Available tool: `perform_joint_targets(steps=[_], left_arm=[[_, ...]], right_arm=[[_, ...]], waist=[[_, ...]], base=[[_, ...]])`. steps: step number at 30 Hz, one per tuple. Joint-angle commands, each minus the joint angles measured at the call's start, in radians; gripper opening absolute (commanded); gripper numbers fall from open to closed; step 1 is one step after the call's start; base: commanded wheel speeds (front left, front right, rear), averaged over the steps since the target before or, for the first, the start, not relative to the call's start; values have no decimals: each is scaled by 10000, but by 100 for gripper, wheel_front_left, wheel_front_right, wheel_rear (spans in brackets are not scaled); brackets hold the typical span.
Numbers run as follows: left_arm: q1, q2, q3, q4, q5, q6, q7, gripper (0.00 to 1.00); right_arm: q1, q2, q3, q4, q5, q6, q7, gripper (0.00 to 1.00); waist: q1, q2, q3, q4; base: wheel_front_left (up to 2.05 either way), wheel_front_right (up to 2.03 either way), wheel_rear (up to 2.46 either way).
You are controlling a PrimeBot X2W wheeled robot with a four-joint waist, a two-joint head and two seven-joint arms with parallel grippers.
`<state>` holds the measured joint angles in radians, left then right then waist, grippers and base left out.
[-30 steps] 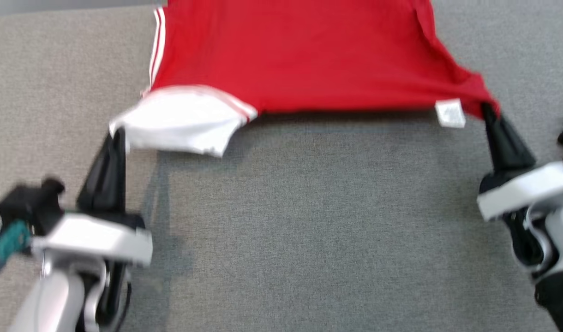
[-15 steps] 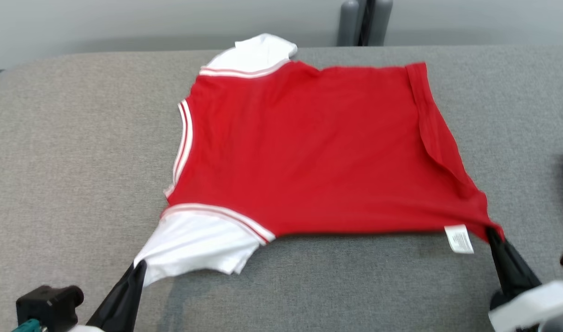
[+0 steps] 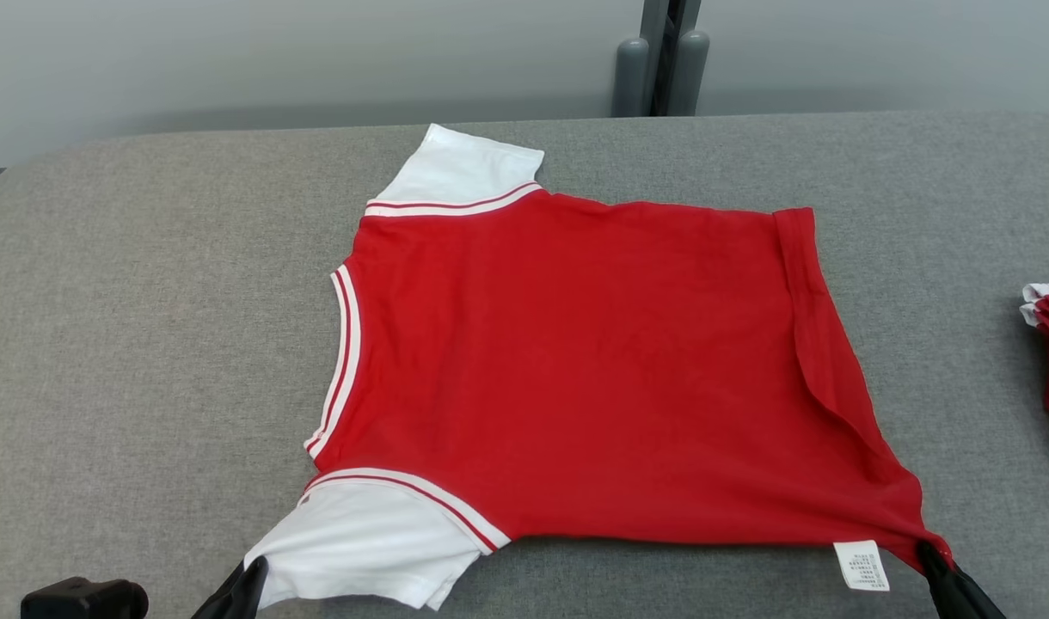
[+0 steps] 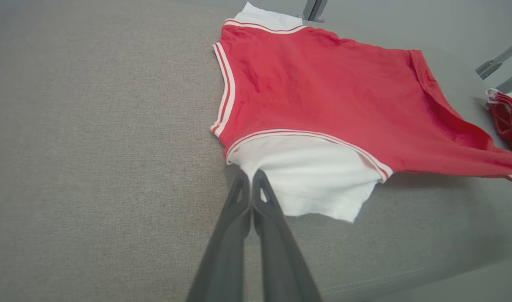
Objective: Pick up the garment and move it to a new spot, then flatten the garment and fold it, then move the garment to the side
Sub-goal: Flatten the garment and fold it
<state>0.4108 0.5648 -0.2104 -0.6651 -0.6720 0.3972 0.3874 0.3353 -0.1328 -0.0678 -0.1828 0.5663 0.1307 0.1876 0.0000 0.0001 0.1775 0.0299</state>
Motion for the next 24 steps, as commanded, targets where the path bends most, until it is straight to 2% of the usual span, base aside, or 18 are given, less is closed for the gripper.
perform_joint_targets(steps=[1,6,8,10,14,17,24], left_arm=[[53,93,59,-65,-47,41,37,0],[-187,35,59,-128,-155,-125,-42,0],[-513,14,73,-61,-192,-315,-174,0],[-1215,-136,37,148,-338,-718,-447,0],[-2412,-427,-53,743,-569,-1237,-717,0],[-3021,-479,-22,1168,-558,-1425,-842,0],[-5086,-1057,-73,2805,-1014,-1978,-1110,0]], right_arm=[[30,34,-110,-156,-77,1,158,0],[-219,179,-77,-523,-290,1,527,0],[-437,75,-10,-590,-401,1,652,0],[-928,-65,41,-641,-504,1,738,0],[-1815,-318,95,-554,-633,1,839,0],[-2244,-320,126,-399,-575,1,863,0],[-3682,-622,396,266,-564,1,826,0]], waist=[[0,-1,16,-15],[0,-1,208,-51],[0,-1,351,-57],[0,-1,637,-58],[0,-1,1131,-136],[0,-1,1385,-168],[0,-1,2277,-311]], base=[[0,0,0],[0,0,0],[0,0,0],[0,0,0],[0,0,0],[0,0,0],[0,0,0]])
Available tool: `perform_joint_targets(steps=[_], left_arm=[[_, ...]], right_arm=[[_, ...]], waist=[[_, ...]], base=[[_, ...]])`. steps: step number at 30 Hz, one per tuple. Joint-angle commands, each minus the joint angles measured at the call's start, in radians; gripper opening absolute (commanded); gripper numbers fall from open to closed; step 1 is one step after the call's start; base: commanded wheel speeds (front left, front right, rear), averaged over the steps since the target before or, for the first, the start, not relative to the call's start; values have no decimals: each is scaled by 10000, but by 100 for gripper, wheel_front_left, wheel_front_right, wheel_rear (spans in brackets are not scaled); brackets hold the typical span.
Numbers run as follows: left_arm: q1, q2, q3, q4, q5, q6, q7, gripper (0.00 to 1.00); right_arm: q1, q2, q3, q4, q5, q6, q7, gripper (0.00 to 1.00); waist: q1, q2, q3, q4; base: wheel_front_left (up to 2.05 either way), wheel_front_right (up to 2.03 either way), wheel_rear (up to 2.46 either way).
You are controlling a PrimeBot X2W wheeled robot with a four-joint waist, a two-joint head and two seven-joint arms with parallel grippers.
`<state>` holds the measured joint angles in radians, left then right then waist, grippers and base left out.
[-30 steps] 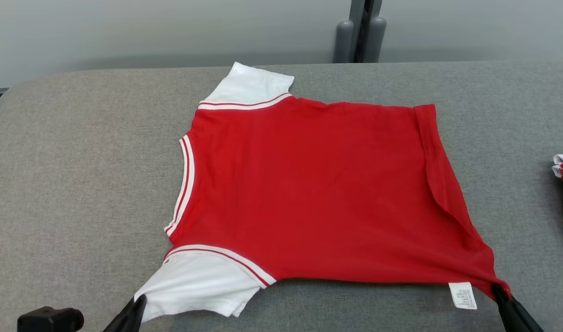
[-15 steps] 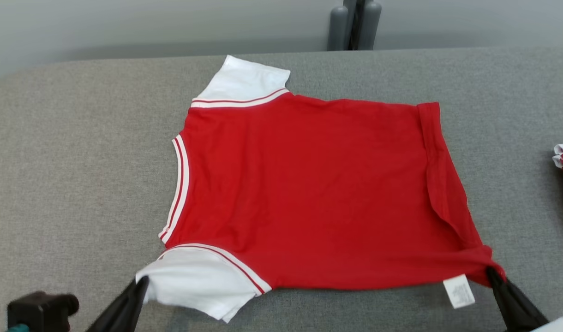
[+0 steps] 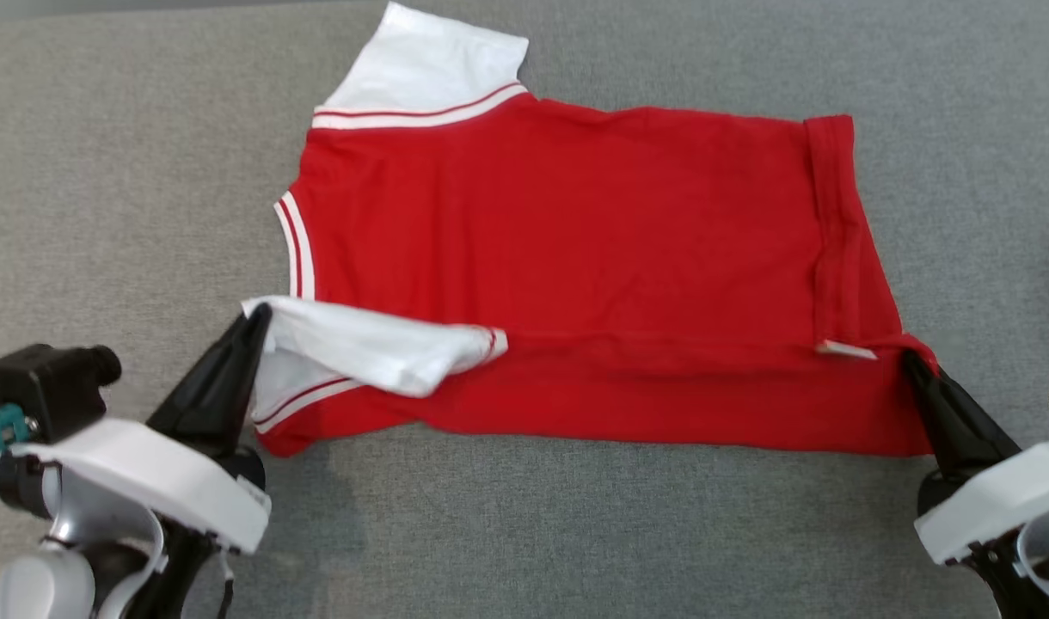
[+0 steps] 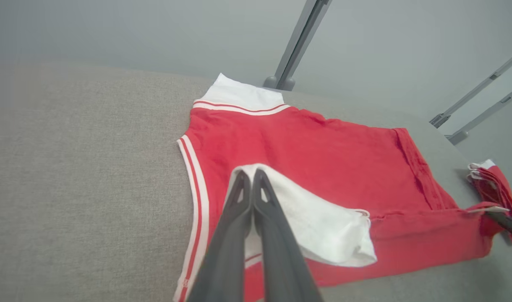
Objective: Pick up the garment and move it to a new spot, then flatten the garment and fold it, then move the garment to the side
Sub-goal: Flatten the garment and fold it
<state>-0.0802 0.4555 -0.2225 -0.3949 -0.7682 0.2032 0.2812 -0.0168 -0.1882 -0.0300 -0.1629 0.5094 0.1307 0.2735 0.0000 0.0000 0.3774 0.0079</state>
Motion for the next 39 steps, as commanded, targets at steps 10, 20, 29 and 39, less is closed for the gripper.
perform_joint_targets(steps=[10,20,29,39], left_arm=[[-1387,-375,-6,2060,-310,-455,-346,33],[-1562,-1106,629,2275,496,-146,-2841,100],[-1272,-1406,461,2450,2289,514,-4948,100],[-602,-1353,-165,3293,3497,424,-5369,100]], right_arm=[[-1433,-467,917,1184,411,1,-450,0],[-1502,-166,580,1140,365,1,-2757,100],[-1565,326,233,1422,-1819,1,-4798,100],[-1025,496,303,1826,-2584,1,-5180,100]], waist=[[0,0,975,-303],[0,0,798,-331],[0,0,195,-497],[0,0,-367,-366]], base=[[0,0,0],[0,0,0],[0,0,0],[0,0,0]])
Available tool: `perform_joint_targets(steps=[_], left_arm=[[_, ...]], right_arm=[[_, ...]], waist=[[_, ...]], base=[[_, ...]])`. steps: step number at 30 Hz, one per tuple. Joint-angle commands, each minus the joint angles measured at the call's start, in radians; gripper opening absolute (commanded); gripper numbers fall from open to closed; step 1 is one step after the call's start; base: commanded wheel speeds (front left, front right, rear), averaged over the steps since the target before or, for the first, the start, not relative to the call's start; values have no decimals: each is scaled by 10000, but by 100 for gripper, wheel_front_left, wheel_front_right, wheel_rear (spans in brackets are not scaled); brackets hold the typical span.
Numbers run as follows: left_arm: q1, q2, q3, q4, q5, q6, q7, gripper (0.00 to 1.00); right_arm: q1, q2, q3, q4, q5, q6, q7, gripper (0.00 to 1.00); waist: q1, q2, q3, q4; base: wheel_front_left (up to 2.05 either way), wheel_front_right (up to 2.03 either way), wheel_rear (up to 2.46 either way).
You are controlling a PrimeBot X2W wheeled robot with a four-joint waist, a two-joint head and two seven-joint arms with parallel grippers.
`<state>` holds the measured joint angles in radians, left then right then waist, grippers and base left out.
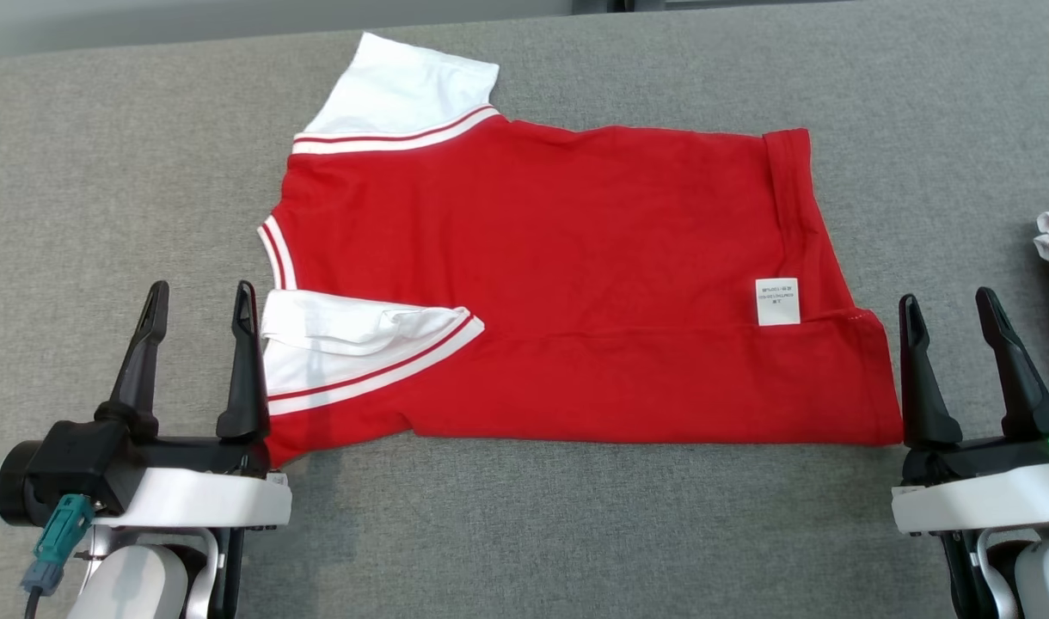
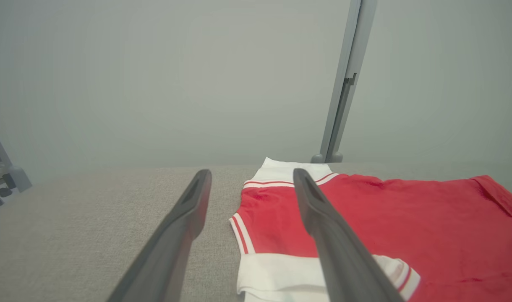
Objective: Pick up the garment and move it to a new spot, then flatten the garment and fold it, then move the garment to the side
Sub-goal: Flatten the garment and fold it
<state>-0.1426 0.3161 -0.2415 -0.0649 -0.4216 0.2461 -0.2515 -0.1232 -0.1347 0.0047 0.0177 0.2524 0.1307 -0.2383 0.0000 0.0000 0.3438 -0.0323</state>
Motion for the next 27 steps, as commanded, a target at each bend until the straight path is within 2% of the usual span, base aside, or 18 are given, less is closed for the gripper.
perform_joint_targets(steps=[1,8,16,20,23,27], left_arm=[[45,45,23,64,52,-77,-60,100],[-65,172,-82,637,90,-644,-106,100],[-45,194,-198,843,-45,-755,40,100],[119,242,-348,931,-278,-877,592,100],[151,273,-423,1269,-637,-1148,997,100],[318,117,-520,1693,-1115,-1308,1503,100]], right_arm=[[84,-31,-54,53,-32,1,-79,100],[188,-19,-37,180,-2,1,-61,100],[212,-80,30,277,127,1,72,100],[239,-90,79,517,246,1,470,100],[298,-149,197,840,368,1,824,100],[414,-162,442,1385,556,1,1106,100]], waist=[[0,0,-62,66],[0,0,-231,212],[0,0,-342,256],[0,0,-276,242],[0,0,-109,238],[0,0,124,210]], base=[[0,0,0],[0,0,0],[0,0,0],[0,0,0],[0,0,0],[0,0,0]])
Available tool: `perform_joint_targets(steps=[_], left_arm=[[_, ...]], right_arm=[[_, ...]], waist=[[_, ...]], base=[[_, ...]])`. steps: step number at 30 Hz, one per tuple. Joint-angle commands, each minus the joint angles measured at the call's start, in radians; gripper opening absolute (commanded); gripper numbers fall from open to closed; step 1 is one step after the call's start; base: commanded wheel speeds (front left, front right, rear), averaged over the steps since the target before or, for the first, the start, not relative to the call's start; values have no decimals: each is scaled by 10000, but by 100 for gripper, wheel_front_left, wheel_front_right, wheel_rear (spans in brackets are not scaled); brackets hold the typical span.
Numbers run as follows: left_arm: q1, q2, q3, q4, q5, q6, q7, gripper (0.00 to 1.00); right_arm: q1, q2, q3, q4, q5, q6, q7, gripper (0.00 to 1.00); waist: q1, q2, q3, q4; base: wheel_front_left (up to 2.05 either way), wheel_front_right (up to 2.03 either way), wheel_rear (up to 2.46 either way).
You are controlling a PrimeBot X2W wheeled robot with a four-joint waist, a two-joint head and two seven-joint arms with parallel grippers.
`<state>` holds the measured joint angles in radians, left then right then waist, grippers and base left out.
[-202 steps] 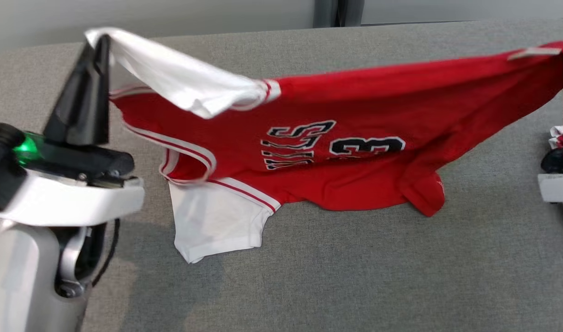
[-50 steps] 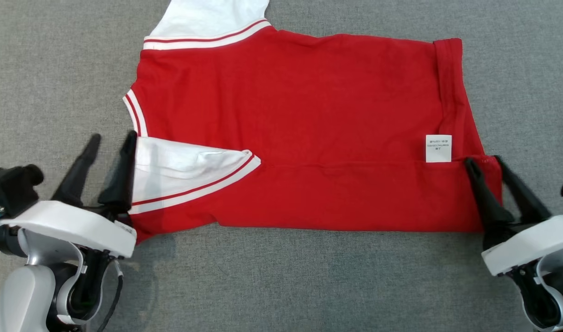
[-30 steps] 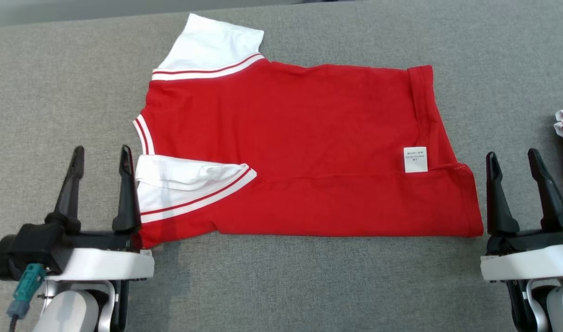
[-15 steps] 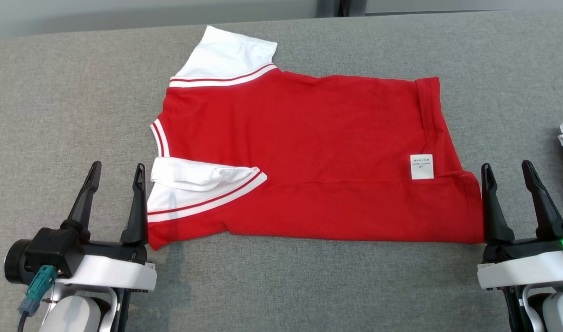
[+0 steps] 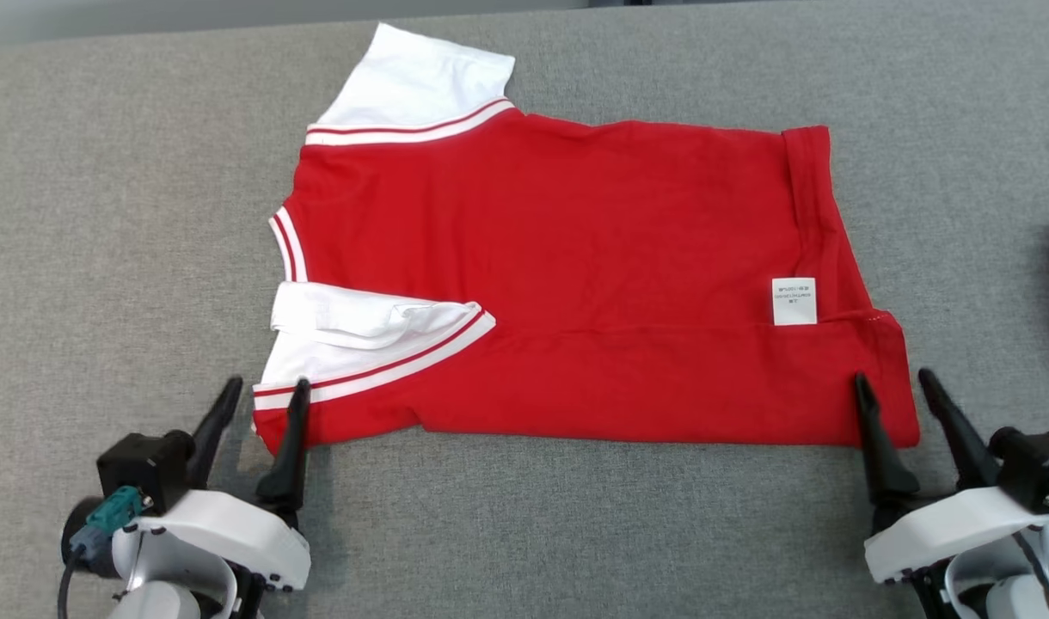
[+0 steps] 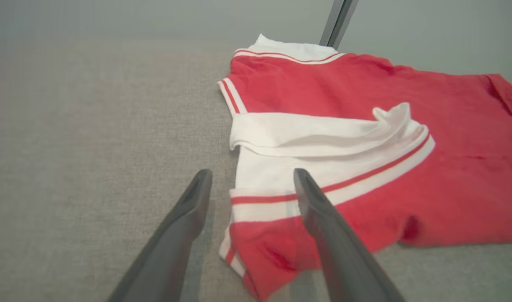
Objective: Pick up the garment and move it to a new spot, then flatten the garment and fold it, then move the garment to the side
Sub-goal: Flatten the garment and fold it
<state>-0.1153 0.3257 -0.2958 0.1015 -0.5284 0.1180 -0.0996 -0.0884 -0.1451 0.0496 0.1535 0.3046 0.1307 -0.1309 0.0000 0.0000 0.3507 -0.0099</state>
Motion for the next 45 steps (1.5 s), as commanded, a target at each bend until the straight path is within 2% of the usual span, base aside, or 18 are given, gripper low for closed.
perform_joint_targets(steps=[1,10,11,12,13,14,19,24,31,37,38,39,40,42,45], left_arm=[[41,-2,-1,114,-140,-51,122,100],[56,-163,-52,1001,-1146,-259,1493,100],[82,-207,-156,1166,-1344,-336,1909,100],[47,-234,-209,1211,-1422,-360,2113,100],[29,-266,-247,1222,-1546,-454,2249,31],[22,-285,-268,1198,-1622,-502,2313,0],[138,-160,-276,999,-1827,-528,2633,0],[531,100,-62,259,-2137,-506,2917,0],[1666,638,285,-1644,-2375,145,3433,0],[2420,734,257,-2956,-2333,617,3693,0],[2418,684,228,-3030,-2285,685,3687,0],[2439,674,143,-3031,-2247,709,3747,42],[2374,617,158,-3069,-2190,726,3626,100],[2240,537,200,-3047,-2107,756,3427,100],[1861,290,545,-3159,-1863,840,2536,100]], right_arm=[[89,-50,49,188,106,1,92,100],[-233,-43,540,1300,724,-1,547,100],[-300,-66,760,1429,937,-1,715,100],[-300,-88,858,1480,1070,1,849,95],[-307,-88,959,1491,1217,1,924,32],[-330,-130,993,1423,1284,3,895,0],[-224,-358,1033,1124,1668,-2,1004,0],[105,-565,817,276,2278,-2,1293,0],[1204,-938,101,-987,2483,-1,2202,0],[1870,-792,-310,-1653,2286,-1,2875,0],[1890,-743,-327,-1698,2273,-1,2904,39],[1880,-672,-315,-1759,2246,-1,2906,100],[1850,-613,-372,-1856,2169,-1,2788,100],[1739,-525,-501,-2009,2067,1,2603,100],[1521,-299,-820,-2335,1734,1,2001,100]], waist=[[0,0,113,-19],[0,0,464,-84],[0,0,486,-95],[0,0,488,-99],[0,0,487,-104],[0,0,489,-110],[0,0,440,-132],[0,0,310,-107],[0,0,20,68],[0,0,-57,230],[0,0,-59,247],[0,0,-58,252],[0,0,-55,252],[0,0,-50,240],[0,0,-32,203]], base=[[0,0,0],[0,0,0],[0,0,0],[0,0,0],[0,0,0],[0,0,0],[0,0,0],[0,0,0],[0,0,0],[0,0,0],[0,0,0],[0,0,0],[0,0,0],[0,0,0],[0,0,0]])
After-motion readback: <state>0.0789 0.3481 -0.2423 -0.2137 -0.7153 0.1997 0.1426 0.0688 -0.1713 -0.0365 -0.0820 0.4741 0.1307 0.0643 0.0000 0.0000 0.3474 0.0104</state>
